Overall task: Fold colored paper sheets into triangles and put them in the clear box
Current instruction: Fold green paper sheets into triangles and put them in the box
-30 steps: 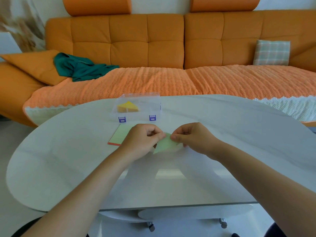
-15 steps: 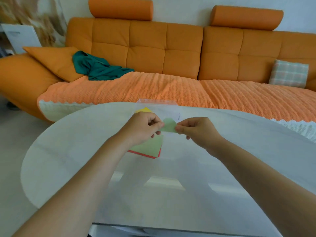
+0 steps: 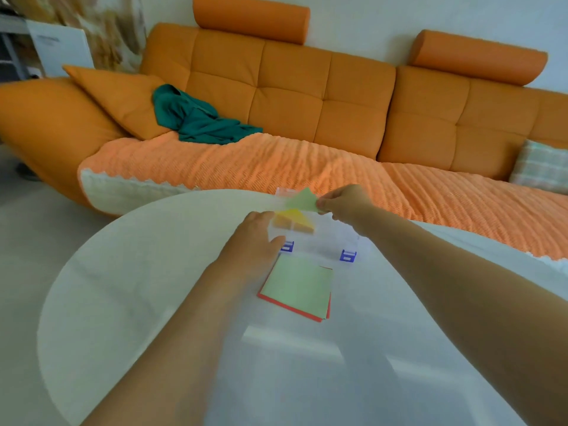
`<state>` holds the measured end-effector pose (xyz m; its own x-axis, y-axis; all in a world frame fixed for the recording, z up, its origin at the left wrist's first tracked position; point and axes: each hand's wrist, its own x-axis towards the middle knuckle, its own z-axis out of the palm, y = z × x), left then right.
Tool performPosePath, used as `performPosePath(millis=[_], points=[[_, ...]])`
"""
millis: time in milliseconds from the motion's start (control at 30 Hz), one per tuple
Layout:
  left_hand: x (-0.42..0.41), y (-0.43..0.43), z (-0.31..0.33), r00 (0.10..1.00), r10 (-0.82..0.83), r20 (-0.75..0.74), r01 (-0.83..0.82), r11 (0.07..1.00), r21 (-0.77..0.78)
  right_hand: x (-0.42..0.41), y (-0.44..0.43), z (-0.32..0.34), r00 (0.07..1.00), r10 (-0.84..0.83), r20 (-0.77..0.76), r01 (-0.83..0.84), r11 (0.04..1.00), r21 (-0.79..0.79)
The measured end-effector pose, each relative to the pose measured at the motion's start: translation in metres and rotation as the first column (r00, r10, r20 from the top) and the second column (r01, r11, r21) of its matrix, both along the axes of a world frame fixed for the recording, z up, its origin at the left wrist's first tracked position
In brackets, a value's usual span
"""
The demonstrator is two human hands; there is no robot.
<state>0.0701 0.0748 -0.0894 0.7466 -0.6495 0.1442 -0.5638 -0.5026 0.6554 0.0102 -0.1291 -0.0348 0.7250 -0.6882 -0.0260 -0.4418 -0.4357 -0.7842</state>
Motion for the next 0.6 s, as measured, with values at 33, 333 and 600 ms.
performPosePath(millis=[33,333,600], points=[[0.0,-0.002,-0.002,1.0,-0.011,0.005,0.011,1.0,0.014,0.004,-0.001,-0.003,1.0,0.009,-0.028,-0.009,1.0,-0.007],[-0.002,-0.007,-0.003,0.996,-0.026,0.091,0.022,0.999,0.046,0.006,-0.03,-0.009,0.994,0.002,-0.109,-0.004,1.0,-0.021],[-0.008,-0.01,-0.003,0.993,-0.031,0.117,0.022,0.997,0.079,0.009,-0.032,-0.013,0.969,0.085,-0.233,-0.109,0.99,-0.089]])
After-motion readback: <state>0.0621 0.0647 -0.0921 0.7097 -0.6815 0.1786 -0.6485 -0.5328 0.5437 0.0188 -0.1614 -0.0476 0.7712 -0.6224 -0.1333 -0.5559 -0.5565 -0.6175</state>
